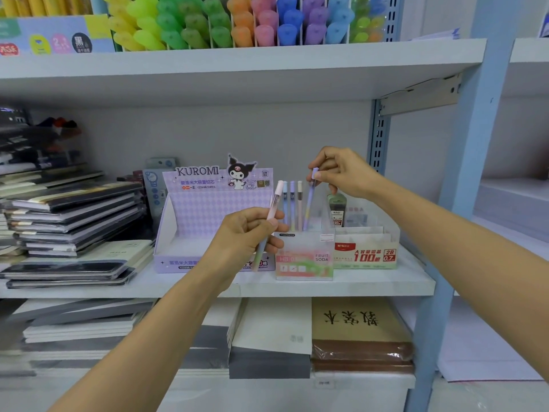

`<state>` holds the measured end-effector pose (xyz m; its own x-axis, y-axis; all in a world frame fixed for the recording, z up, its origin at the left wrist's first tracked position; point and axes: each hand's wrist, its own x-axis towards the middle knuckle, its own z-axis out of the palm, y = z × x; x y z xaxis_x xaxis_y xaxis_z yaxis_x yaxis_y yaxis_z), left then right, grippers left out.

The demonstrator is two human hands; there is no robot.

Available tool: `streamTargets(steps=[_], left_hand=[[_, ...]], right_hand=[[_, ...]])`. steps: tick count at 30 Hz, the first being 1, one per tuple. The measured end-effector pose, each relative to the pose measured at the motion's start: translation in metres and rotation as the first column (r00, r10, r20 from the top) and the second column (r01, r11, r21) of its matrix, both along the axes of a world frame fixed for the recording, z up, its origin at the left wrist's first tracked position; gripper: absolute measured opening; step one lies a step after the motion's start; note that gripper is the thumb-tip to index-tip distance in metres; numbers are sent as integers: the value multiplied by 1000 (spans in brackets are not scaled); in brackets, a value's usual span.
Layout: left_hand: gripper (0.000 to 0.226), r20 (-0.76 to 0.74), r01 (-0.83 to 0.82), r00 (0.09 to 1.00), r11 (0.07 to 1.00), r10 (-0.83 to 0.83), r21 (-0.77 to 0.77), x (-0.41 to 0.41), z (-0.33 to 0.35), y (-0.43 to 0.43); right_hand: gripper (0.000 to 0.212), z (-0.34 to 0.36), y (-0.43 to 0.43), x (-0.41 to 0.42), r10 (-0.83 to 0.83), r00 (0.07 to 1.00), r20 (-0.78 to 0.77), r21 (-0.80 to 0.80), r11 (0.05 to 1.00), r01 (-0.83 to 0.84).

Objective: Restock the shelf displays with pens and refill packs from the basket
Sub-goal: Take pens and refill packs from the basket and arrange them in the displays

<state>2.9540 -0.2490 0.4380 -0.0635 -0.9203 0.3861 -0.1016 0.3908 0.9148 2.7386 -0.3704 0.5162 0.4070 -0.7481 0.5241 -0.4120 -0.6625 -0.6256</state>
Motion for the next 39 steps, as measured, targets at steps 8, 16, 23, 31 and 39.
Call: streamTargets(steps=[8, 16, 23, 31, 39], left_hand=[[17, -4, -16, 1000, 1000, 16, -2, -2, 0, 3], [16, -39, -24, 999, 1000, 23, -18, -8, 1, 7], [15, -34, -21, 999, 999, 20, -26, -10, 3, 11], [15, -18, -16, 1000, 1000, 16, -16, -6, 3, 12], [15, -38, -12, 999, 1000, 11, -9, -8, 3, 14]], right_hand=[[8, -4, 2, -7, -60, 998, -2, -24, 998, 60], [25, -15, 7, 10, -166, 979, 122, -93, 980, 178], [18, -11, 13, -4, -121, 988, 93, -13, 992, 122], [20, -6, 11, -3, -88, 996, 6, -35, 995, 88], [18, -12, 8, 5, -199, 979, -44, -154, 970, 190]])
